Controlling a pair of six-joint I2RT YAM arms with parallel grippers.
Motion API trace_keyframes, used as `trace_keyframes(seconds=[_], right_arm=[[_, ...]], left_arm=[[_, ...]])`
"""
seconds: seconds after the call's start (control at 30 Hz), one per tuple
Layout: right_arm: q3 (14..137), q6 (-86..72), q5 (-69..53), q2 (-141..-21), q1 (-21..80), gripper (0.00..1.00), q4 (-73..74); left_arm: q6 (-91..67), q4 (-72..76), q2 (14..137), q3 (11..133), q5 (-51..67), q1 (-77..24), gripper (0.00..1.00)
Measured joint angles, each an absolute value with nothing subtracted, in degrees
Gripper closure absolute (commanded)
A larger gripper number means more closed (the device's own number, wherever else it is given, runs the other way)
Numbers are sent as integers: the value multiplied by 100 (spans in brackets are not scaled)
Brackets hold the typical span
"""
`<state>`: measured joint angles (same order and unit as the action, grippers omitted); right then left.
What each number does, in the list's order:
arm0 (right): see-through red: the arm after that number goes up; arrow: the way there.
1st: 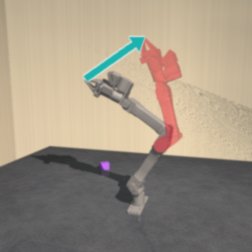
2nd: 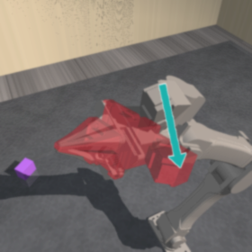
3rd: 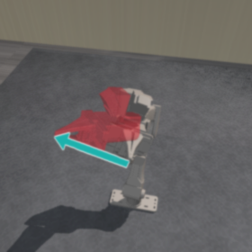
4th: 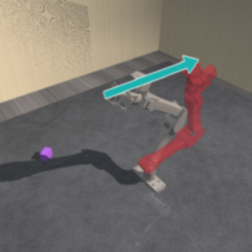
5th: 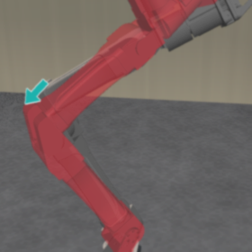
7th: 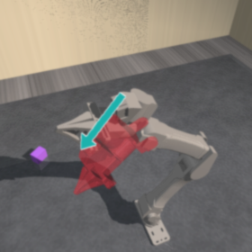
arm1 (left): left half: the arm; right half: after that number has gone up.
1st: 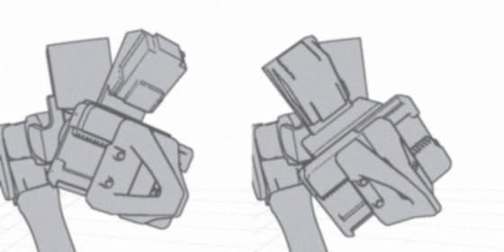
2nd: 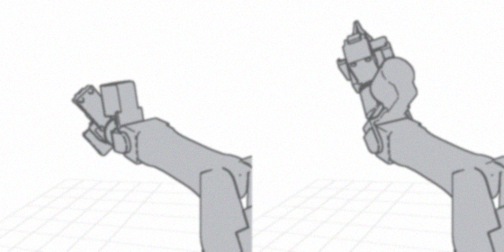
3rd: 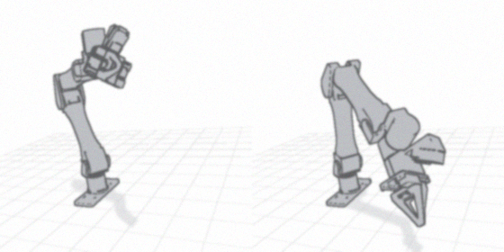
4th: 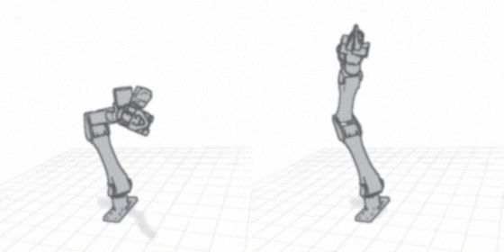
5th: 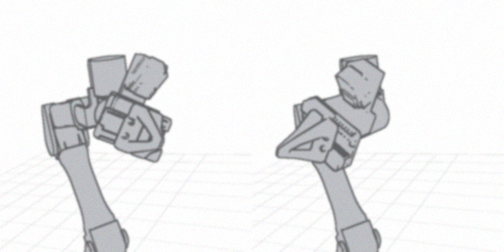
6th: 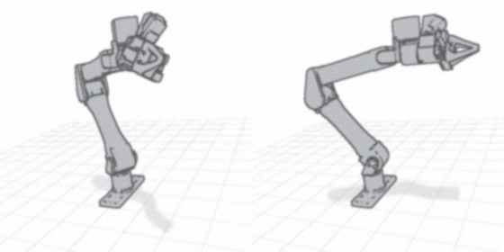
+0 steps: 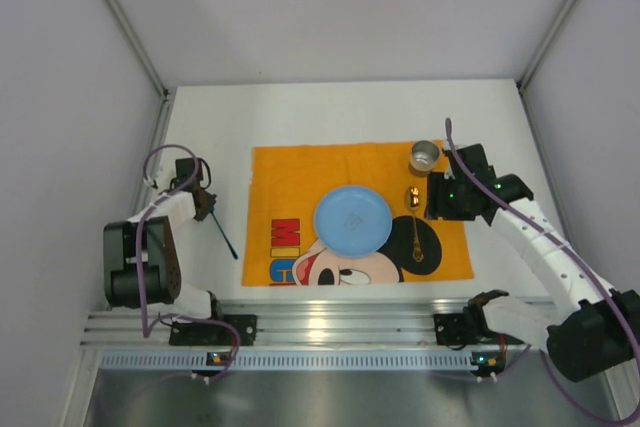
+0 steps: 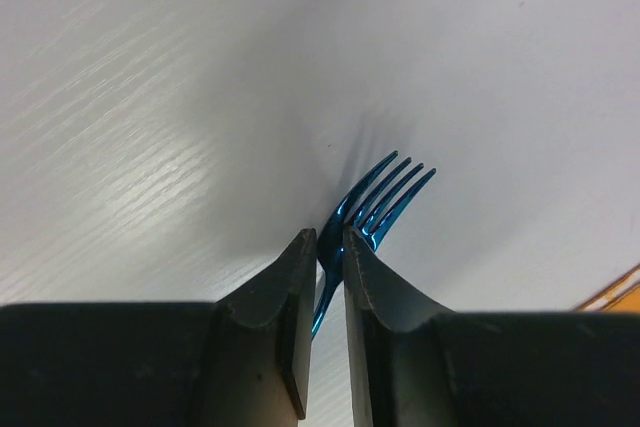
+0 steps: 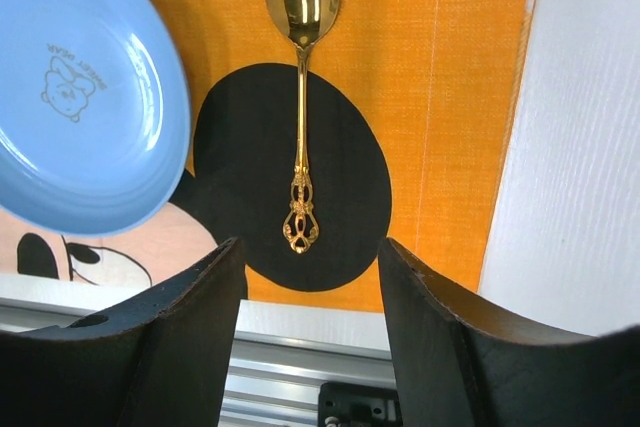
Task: Set the dinner table for one person
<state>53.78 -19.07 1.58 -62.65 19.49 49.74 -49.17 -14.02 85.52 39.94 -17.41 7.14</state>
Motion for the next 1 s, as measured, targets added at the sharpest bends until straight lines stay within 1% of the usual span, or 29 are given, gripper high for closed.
trace_keyframes(seconds=[0.13,0.23,0.43,0.57,0.77,1.0], right_arm=[[5424,-1907,191,-6278,1949,44,5048],[5457,-1909,198,-6278,1949,44,5063],[5457,-1931,220,-6276,1949,44,5068],[5454,-1968,224,-6274,1949,44,5065],[5439,-1975,224,-6237,1949,44,5063],[5437,-1970,209,-6233,1949,45,5061]], left_arm=[[-4912,-1221,8790,4204,-1702,714,77],[-4779,-1269,8973,4495,-1647,714,73],[-4320,-1874,9089,4860,-1441,711,55],[-4053,-2344,8936,4884,-1437,714,50],[-3771,-2539,8302,4635,-1363,714,51],[-3680,-2432,8267,4272,-1004,711,55]])
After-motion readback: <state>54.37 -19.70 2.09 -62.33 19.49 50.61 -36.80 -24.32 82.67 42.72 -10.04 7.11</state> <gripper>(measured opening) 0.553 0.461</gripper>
